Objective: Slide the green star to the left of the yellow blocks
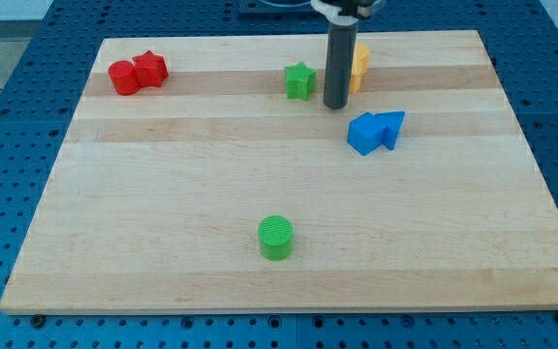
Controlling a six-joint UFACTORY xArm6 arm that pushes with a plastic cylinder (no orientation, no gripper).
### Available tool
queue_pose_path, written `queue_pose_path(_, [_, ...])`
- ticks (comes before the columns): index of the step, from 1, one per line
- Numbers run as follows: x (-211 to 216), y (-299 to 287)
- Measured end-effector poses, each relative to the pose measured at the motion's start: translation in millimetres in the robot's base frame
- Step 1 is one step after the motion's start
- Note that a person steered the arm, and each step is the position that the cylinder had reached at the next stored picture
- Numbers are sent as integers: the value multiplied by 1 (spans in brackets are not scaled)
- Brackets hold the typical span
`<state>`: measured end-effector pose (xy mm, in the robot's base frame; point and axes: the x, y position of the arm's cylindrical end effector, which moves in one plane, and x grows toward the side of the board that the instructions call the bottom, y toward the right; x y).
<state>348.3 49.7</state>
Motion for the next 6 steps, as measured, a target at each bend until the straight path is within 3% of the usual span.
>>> queue_pose_path(2, [-15, -79])
queue_pose_path(4, [-52, -31])
queue_pose_path(6, [-63, -46])
